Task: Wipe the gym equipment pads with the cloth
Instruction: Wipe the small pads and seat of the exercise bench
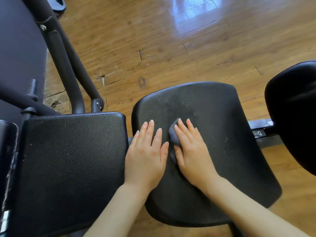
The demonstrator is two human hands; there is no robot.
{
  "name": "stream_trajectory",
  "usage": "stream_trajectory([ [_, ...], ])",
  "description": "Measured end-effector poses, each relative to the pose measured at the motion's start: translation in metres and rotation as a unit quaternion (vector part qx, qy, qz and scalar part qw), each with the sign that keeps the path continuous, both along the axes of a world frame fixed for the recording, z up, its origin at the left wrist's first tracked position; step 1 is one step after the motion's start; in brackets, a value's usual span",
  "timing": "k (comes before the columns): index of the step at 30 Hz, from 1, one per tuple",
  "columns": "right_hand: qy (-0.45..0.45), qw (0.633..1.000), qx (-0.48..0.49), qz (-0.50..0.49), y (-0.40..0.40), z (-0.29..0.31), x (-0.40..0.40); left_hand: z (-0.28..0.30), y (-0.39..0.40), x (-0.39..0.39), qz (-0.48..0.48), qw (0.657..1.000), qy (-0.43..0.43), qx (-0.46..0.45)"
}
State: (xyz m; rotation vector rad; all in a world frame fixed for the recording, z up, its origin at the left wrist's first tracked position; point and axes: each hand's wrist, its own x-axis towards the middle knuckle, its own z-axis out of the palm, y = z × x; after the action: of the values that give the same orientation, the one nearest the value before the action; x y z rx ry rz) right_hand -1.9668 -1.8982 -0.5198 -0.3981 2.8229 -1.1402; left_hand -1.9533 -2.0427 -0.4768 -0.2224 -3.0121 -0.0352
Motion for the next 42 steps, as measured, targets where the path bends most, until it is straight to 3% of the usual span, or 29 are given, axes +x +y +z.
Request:
stream_trajectory([
  [3,0.005,0.999,0.003,0.043,0.018,-0.003,0.025,0.001,0.002,-0.001,0.002,1.000,0.004,0.006],
  [9,0.004,1.000,0.015,-0.007,-0.010,-0.007,-0.050,0.000,0.003,-0.002,0.004,1.000,-0.002,0.001],
  [14,-0.016,1.000,0.002,0.012,0.025,-0.006,0.028,-0.001,0.009,0.002,0.006,1.000,-0.007,-0.012],
  [17,-0.030,0.999,-0.003,0.040,0.040,-0.005,0.046,0.000,0.026,0.003,-0.061,0.997,-0.018,0.036],
  [20,-0.091,0.987,-0.126,0.033,0.045,0.005,0.036,-0.004,0.048,0.004,-0.131,0.980,-0.091,0.116],
  [22,-0.116,0.977,-0.180,0.009,0.060,0.005,0.040,-0.010,0.057,0.007,-0.144,0.976,-0.116,0.111],
  [25,-0.093,0.991,-0.059,-0.076,0.091,-0.016,0.065,-0.018,0.069,0.019,-0.149,0.984,-0.090,0.028],
  [29,-0.139,0.971,0.049,-0.188,0.119,-0.041,0.073,-0.032,0.077,0.019,-0.189,0.980,-0.064,-0.021],
  [33,-0.176,0.956,0.051,-0.228,0.126,-0.045,0.055,-0.054,0.096,-0.024,-0.238,0.968,-0.052,-0.058],
  [37,-0.179,0.952,0.075,-0.237,0.129,-0.053,0.042,-0.059,0.134,-0.063,-0.198,0.975,-0.078,-0.056],
  [42,-0.192,0.950,0.072,-0.237,0.144,-0.059,0.045,-0.041,0.111,-0.020,-0.323,0.937,-0.136,0.015],
])
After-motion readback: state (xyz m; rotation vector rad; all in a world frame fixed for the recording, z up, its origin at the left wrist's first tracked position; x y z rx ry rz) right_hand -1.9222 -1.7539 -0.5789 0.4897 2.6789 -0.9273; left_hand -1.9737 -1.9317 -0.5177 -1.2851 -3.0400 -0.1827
